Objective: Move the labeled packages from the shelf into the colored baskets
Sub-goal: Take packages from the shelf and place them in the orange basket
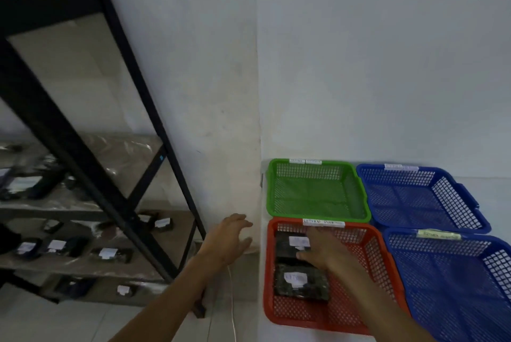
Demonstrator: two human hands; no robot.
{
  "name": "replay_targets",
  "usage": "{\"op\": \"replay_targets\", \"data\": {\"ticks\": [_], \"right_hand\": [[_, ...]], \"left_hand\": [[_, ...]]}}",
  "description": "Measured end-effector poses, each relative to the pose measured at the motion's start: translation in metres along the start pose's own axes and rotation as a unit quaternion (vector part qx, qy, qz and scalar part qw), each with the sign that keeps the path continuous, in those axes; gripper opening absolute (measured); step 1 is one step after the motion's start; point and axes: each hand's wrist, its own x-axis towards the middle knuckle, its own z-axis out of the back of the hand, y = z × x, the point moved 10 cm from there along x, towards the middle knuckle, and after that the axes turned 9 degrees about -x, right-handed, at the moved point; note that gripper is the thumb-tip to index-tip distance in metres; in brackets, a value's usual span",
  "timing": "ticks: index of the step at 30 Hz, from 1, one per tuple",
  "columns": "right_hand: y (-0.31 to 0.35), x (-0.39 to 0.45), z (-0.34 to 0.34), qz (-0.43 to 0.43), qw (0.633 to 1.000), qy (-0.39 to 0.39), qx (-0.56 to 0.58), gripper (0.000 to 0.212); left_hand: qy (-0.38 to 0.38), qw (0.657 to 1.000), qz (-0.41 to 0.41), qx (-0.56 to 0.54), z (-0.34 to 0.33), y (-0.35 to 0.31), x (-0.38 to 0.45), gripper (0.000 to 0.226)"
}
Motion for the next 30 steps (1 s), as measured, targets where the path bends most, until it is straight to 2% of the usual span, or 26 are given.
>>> {"op": "replay_targets", "data": {"ticks": [3, 6, 13, 19, 23, 30], "right_hand": [[0.069, -0.023, 0.038, 0.044, 0.996, -0.069, -0.024, 0.049], [0.149, -0.051, 0.074, 0.108, 0.983, -0.149, -0.022, 0.052], [0.347, -0.143, 0.142, 0.3, 0.893, -0.336, -0.003, 0.04], [0.504, -0.212, 0.198, 0.419, 0.816, -0.398, 0.018, 0.038], [0.601, -0.237, 0.237, 0.465, 0.774, -0.43, 0.022, 0.036], [0.753, -0.225, 0.307, 0.488, 0.737, -0.468, 0.012, 0.025]], "left_hand": [[-0.048, 0.999, -0.019, -0.002, 0.067, 0.011, -0.032, 0.048], [-0.095, 0.995, -0.039, -0.002, 0.136, 0.028, -0.072, 0.051], [-0.234, 0.971, -0.035, -0.022, 0.304, 0.078, -0.187, 0.039], [-0.342, 0.94, -0.021, -0.008, 0.447, 0.131, -0.268, 0.029], [-0.41, 0.912, -0.026, -0.017, 0.541, 0.161, -0.308, 0.022], [-0.451, 0.892, -0.023, 0.022, 0.684, 0.245, -0.325, 0.016]]}}
